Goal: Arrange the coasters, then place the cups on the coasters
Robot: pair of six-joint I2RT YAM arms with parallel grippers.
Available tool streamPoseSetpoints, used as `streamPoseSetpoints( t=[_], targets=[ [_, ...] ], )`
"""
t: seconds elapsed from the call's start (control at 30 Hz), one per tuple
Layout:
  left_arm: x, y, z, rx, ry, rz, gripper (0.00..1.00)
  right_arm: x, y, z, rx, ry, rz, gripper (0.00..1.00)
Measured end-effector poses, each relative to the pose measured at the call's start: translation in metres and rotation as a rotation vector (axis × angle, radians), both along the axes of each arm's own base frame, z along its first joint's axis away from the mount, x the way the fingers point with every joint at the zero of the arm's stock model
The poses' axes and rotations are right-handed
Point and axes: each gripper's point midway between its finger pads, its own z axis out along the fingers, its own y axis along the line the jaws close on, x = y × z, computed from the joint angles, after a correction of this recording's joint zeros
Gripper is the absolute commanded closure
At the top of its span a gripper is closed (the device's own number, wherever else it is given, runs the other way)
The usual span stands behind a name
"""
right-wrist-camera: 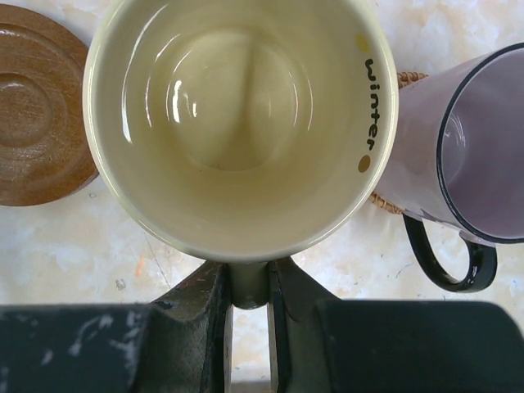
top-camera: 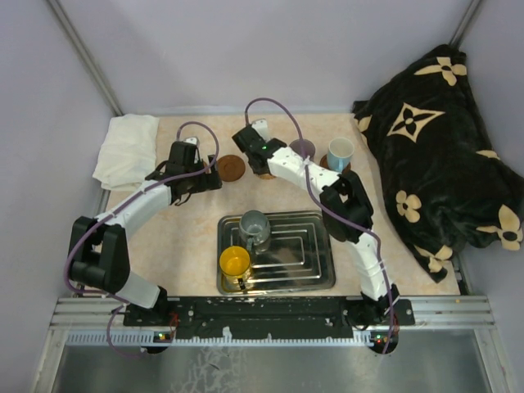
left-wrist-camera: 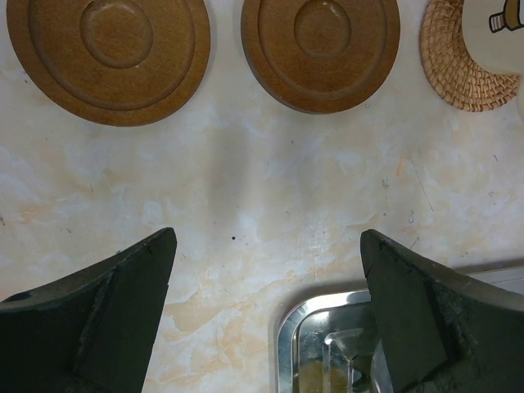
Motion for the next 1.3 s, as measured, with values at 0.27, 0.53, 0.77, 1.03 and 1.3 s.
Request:
streamPoseSetpoints(
  t=[0.27, 0.53, 0.77, 1.03, 1.3],
  targets=[
    [0.0, -0.001, 0.0, -0.003, 0.002, -0.004, 0.0, -0.002, -0.001, 0.005, 0.016, -0.007, -0.011, 1.0],
    [-0.001, -0.001, 0.0, -0.003, 0.003, -0.004, 0.0, -0.006, -0.004, -0.005, 0.016, 0.01, -0.025, 1.0],
    [-0.001, -0.001, 0.0, -0.003, 0.003, -0.004, 0.0, -0.007, -0.004, -0.006, 0.022, 0.011, -0.033, 1.0],
    [-0.001, -0.001, 0.0, -0.003, 0.003, -0.004, 0.0, -0.005, -0.006, -0.006, 0.034, 0.011, -0.047, 1.0],
    [-0.001, -0.001, 0.0, -0.003, 0.003, -0.004, 0.0, -0.008, -0.01, -0.015, 0.026, 0.025, -0.055, 1.0]
  ],
)
